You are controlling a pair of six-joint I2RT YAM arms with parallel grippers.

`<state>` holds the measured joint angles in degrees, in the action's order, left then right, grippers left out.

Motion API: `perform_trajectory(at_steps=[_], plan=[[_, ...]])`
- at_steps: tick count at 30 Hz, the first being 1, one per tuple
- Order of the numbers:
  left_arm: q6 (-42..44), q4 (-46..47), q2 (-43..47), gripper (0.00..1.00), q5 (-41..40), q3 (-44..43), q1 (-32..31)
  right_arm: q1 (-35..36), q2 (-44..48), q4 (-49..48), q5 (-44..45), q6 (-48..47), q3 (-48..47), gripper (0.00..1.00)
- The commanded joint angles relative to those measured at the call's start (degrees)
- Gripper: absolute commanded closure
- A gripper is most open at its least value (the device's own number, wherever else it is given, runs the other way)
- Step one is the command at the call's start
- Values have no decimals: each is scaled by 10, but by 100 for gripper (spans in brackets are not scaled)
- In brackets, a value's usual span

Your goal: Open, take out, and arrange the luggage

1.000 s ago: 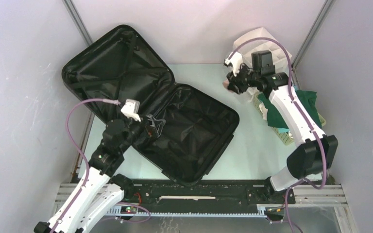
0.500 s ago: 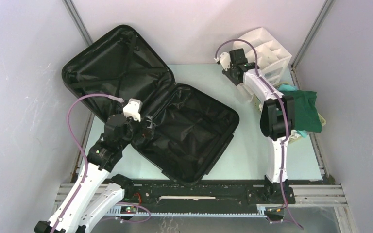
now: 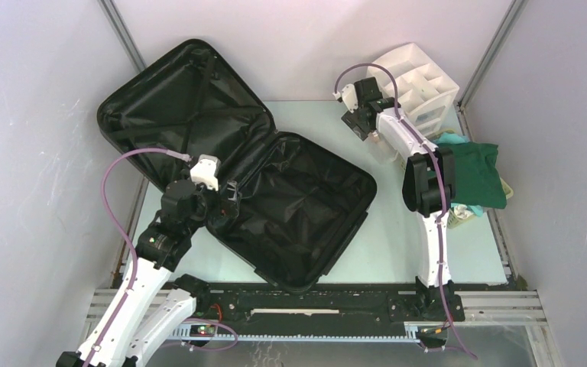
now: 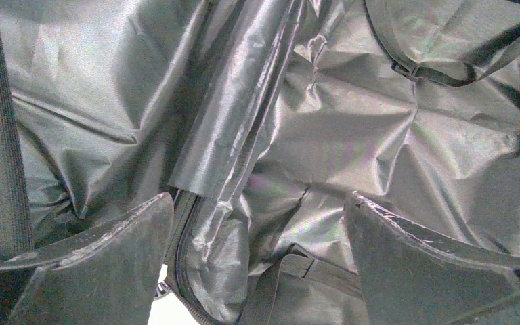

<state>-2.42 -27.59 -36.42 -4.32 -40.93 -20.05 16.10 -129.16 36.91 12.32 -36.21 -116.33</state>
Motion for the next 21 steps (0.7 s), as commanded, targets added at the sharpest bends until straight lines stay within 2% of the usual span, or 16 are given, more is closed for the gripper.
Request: perform_trajectory(at_steps=[1,5,6,8,11,14,18,21], plan=[[12,16,2,0,4,12,6,-3,22,21,-25,21,-21,26],[11,16,3,0,4,13,6,-4,48,32,-68,37,-15,34],[11,15,4,0,4,13,6,-5,53,33,-78,40,-14,41],[11,15,3,0,4,13,6,-9,60,33,-87,45,-14,65],[11,16,2,0,7,14,6,-14,55,27,-81,42,-20,82],[11,16,1,0,7,14,6,-21,41,36,-77,40,-37,87],[11,16,2,0,5,15,6,-26,28,45,-83,38,-48,88],[11,16,0,0,5,15,6,-26,32,75,-140,37,-49,88]])
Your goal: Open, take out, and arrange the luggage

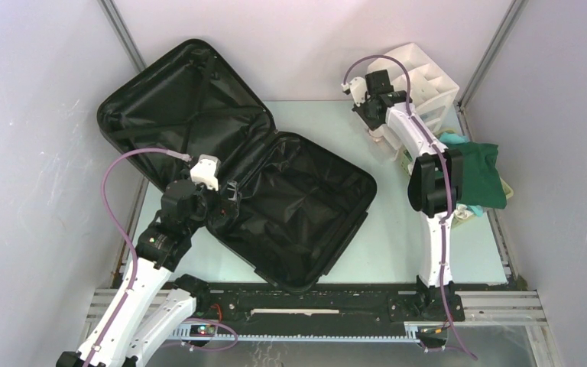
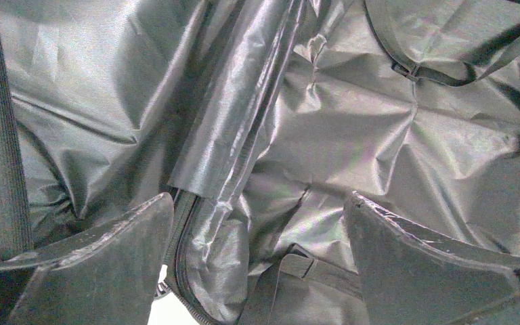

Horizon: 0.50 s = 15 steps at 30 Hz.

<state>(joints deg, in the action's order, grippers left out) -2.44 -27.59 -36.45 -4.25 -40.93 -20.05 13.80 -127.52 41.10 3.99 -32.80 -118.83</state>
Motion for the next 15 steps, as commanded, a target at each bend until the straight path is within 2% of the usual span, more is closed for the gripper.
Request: perform_trajectory(at_steps=[1,4,7,11,15], plan=[[11,16,-1,0,5,15,6,-3,19,44,-88,4,-23,88],[11,16,-2,0,6,14,7,-3,21,81,-181,1,-20,86],[11,15,-2,0,5,15,7,2,7,90,-193,4,-22,86],[11,15,-3,0,5,15,7,11,-18,67,-133,4,-20,87],[11,15,-4,0,5,16,7,16,-54,0,19,-2,-16,89]])
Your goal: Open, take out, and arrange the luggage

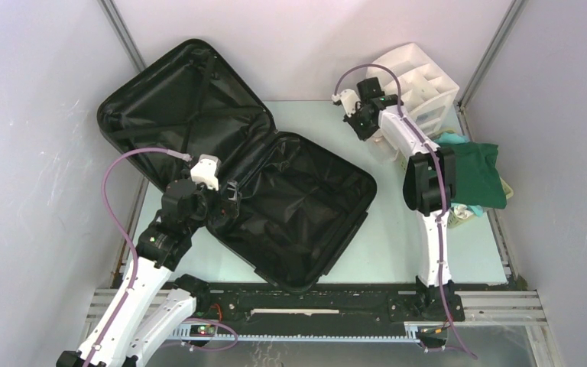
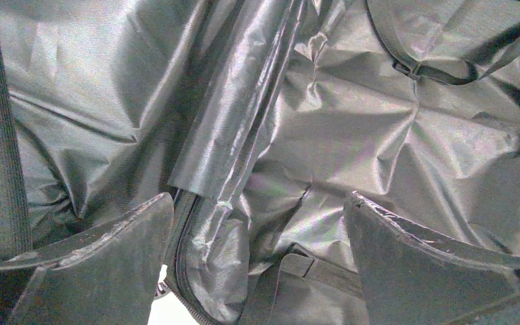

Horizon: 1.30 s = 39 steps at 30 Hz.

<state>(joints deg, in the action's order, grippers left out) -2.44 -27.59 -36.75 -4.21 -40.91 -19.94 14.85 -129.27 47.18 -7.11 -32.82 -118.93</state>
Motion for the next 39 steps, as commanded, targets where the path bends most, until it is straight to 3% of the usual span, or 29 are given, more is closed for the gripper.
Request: perform_trajectory(at_steps=[1,5,11,17,26,32,39], plan=[[11,16,-1,0,4,15,6,5,-46,-74,162,-5,-18,89],[11,17,-2,0,5,15,6,1,-68,-123,253,-25,-17,84],[10,16,-3,0,6,15,6,-19,-68,-164,287,-39,-15,47],[10,17,-3,0,7,16,6,-19,-20,-94,152,-14,-5,40],[6,16,4,0,17,14,6,-26,127,-29,-31,-3,58,39],[-2,27,22,0,37,19,6,-56,249,-23,-149,30,110,36],[-26,43,20,0,116,9,12,-108,418,-40,-263,49,194,25]])
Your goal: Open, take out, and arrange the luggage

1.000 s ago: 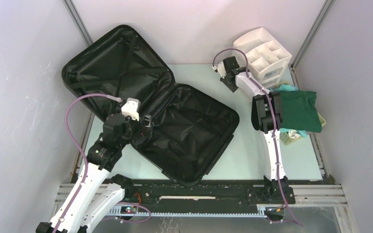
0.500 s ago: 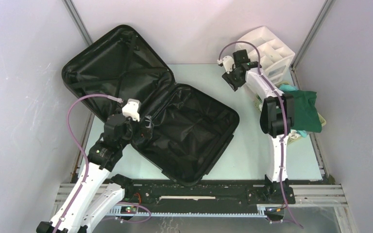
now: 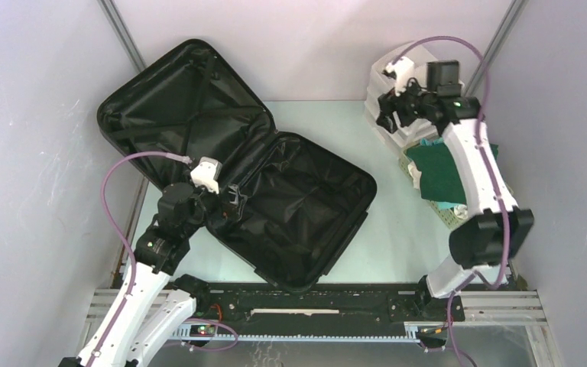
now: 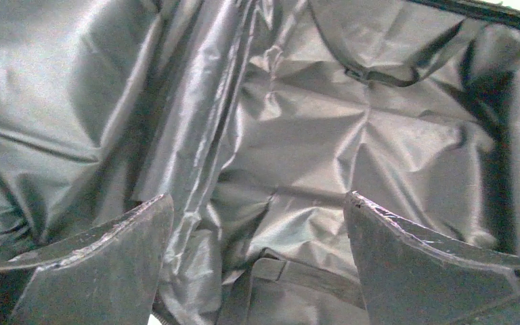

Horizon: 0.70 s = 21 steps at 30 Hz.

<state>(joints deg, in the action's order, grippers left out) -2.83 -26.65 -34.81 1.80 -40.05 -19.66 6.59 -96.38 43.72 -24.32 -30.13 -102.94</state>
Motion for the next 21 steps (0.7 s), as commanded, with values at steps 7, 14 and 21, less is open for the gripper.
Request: perform_trajectory(at_steps=[7,14,21], plan=[[-170,68,8,0,186,-74,10,-117,257,-62,-130,105,105,0],[-210,-22,-16,0,203,-269,10,-175,325,-12,-81,201,35,0],[-200,-84,-71,0,198,-434,10,-180,339,107,-181,146,-62,0]])
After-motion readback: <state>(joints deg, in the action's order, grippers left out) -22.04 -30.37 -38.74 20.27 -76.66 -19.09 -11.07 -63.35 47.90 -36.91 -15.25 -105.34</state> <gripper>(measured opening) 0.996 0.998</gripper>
